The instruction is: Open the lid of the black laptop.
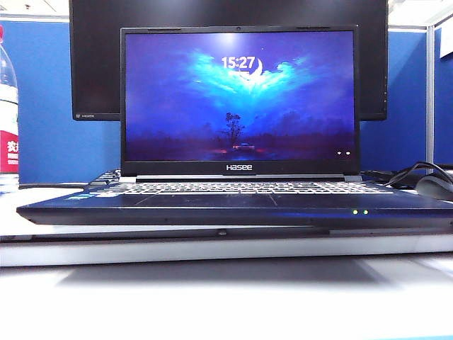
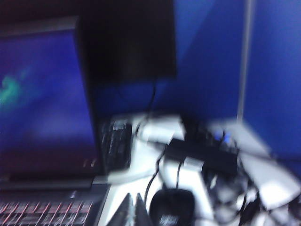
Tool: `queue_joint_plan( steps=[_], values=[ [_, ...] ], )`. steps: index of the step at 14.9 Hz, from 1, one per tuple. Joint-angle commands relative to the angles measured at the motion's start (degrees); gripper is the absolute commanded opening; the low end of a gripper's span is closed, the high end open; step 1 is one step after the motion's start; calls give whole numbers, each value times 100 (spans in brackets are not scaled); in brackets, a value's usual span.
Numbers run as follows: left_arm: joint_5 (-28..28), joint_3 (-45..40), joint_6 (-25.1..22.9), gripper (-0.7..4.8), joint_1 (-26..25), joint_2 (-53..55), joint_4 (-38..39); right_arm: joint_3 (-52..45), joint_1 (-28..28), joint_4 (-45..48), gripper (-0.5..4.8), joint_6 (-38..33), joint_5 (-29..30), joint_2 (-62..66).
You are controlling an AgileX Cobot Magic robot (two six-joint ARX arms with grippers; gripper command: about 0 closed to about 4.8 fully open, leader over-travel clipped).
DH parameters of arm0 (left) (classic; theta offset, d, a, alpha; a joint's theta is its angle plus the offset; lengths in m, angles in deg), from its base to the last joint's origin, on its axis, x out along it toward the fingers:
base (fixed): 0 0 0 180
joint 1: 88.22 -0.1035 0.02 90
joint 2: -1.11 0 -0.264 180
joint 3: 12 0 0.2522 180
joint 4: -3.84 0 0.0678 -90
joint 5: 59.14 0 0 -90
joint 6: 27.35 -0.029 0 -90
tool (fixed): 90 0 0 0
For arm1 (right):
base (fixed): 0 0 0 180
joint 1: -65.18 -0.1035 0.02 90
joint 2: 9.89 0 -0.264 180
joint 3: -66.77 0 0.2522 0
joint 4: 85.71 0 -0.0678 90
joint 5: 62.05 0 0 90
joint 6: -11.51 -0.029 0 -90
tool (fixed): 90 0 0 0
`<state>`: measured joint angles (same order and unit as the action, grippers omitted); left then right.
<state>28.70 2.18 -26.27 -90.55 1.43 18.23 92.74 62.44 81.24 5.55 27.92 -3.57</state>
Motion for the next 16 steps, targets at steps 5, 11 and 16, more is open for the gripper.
queue_joint_plan(
  steps=[5,11,16],
  values=[
    [-2,-2,-4,-3,-2,-13,-90,-625,1117,-273,-6,-7,275,-304],
    [-2,-2,-4,-3,-2,-13,-48,-1220,1080,173,-6,-455,271,-564],
    [0,-2,-4,-3,-2,-13,-28,-1220,603,262,-6,-433,111,-564]
  ],
)
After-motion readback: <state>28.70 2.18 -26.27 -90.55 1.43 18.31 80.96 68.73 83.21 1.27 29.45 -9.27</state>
